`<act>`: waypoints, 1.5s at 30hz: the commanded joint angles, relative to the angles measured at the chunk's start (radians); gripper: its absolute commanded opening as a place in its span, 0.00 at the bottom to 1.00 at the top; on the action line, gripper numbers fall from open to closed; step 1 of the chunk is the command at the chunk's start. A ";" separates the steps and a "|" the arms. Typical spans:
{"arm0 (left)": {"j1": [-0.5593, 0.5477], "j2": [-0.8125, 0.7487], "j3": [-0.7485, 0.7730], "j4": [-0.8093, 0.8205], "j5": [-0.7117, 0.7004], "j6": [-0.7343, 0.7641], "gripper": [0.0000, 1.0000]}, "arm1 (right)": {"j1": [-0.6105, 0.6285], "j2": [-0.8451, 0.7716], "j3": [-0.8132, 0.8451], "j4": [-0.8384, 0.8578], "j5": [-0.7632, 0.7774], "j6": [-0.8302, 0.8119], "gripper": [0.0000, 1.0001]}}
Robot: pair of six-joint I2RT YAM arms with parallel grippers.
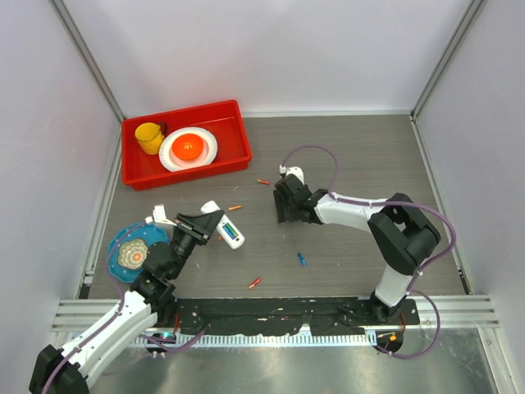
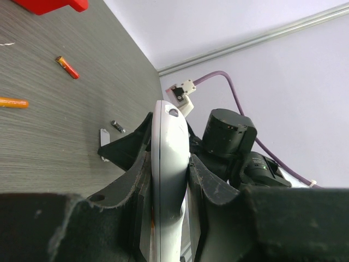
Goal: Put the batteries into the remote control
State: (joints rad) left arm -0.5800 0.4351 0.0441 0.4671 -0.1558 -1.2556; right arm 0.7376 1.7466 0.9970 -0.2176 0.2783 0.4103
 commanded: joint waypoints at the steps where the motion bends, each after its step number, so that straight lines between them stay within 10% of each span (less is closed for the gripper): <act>1: 0.005 0.013 -0.038 0.082 0.004 -0.002 0.00 | -0.004 -0.081 0.012 0.024 0.039 0.015 0.64; 45: 0.005 0.008 -0.038 0.074 0.007 0.002 0.00 | -0.064 0.053 0.028 -0.038 0.002 0.062 0.52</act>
State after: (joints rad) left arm -0.5800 0.4549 0.0441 0.4755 -0.1555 -1.2545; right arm 0.6762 1.7573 0.9993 -0.2321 0.2806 0.4728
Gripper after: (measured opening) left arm 0.299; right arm 0.543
